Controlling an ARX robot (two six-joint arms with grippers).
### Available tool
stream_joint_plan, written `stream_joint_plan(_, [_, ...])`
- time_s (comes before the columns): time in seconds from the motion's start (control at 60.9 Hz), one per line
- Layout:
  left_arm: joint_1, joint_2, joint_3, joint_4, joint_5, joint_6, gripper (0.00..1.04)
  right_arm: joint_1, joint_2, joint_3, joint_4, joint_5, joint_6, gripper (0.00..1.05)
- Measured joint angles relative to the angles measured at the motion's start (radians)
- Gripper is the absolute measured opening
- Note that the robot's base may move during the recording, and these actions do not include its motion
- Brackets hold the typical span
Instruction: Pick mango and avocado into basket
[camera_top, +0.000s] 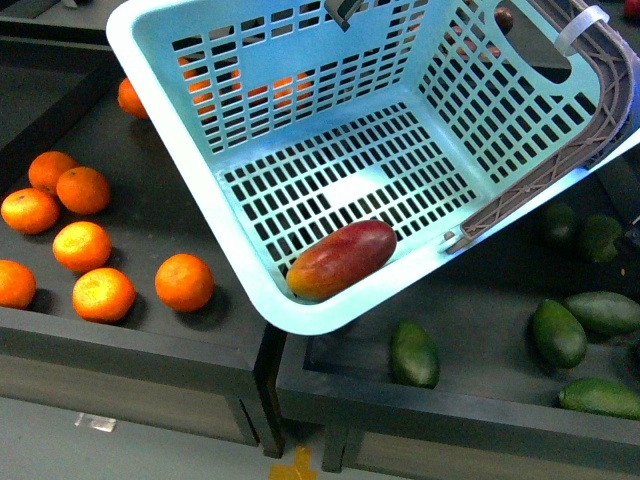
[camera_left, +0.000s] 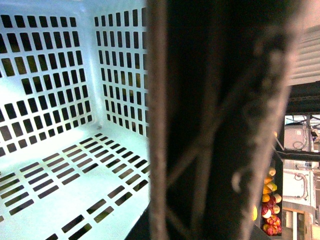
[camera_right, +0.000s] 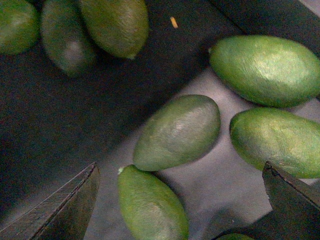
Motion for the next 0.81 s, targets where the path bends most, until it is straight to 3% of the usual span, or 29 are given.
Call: stream_joint_plan(0.805, [0.003, 0.000, 0.000, 0.000, -0.006, 0.002, 0.06, 0.037, 0.262, 0.267, -0.087, 0.026, 0.129, 0.97])
